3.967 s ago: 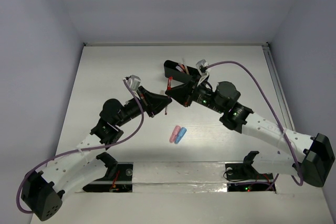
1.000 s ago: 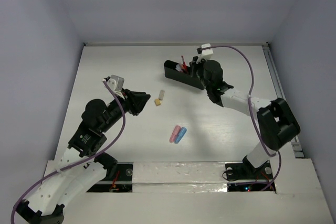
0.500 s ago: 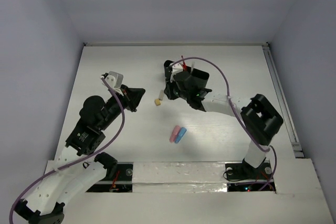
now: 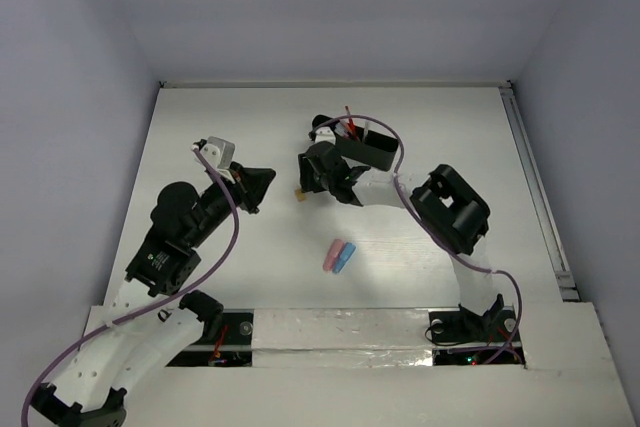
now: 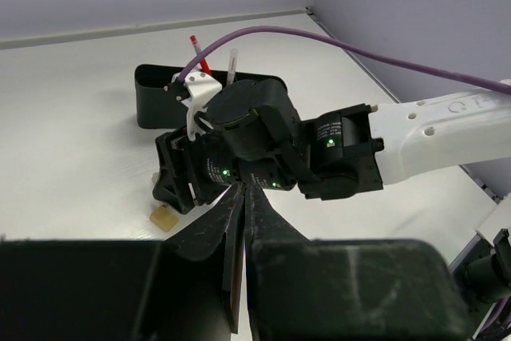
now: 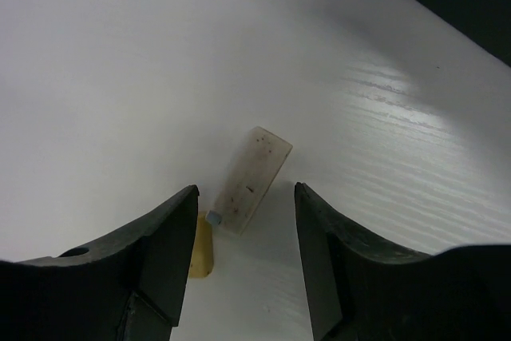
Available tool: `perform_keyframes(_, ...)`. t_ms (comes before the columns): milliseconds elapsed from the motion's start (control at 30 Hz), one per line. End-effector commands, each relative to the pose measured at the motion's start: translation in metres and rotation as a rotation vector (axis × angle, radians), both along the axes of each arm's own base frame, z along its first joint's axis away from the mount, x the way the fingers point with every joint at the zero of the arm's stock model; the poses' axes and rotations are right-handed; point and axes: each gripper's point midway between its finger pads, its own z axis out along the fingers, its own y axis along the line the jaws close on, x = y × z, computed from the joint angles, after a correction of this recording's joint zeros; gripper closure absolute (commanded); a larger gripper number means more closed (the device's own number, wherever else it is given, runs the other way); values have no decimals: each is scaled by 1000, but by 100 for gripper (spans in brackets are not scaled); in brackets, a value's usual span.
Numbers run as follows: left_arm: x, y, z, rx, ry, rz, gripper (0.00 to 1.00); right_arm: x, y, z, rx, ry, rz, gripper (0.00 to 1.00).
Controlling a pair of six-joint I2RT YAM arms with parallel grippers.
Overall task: Sort the stationery into containers
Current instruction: Pick up the stationery from the center of the board.
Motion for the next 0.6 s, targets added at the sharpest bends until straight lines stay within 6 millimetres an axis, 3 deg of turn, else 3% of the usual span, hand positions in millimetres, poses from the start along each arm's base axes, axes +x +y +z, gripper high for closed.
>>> perform_keyframes(0, -1, -2, 10, -9, -50, -31, 100, 7, 16, 16, -2, -47, -27, 44)
perform_keyframes(233, -1, 1, 11, -15, -56, -28, 100, 11, -8, -12, -238, -86, -109, 62)
perform_keyframes(333, 1, 3, 10, -17, -53, -12, 100, 14, -14, -11, -282, -99, -118, 80)
perform_keyframes(400, 2, 3, 9, -16, -49, -14, 100, 16, -15, -8, -292, -104, -121, 81)
perform_keyframes(533, 3, 7, 9, -18, -50, 3, 100, 17, -11, -4, -295, -106, -104, 69)
perform_keyframes(567, 4, 7, 8, -19, -48, 5, 100, 17, -8, -1, -286, -107, -93, 78)
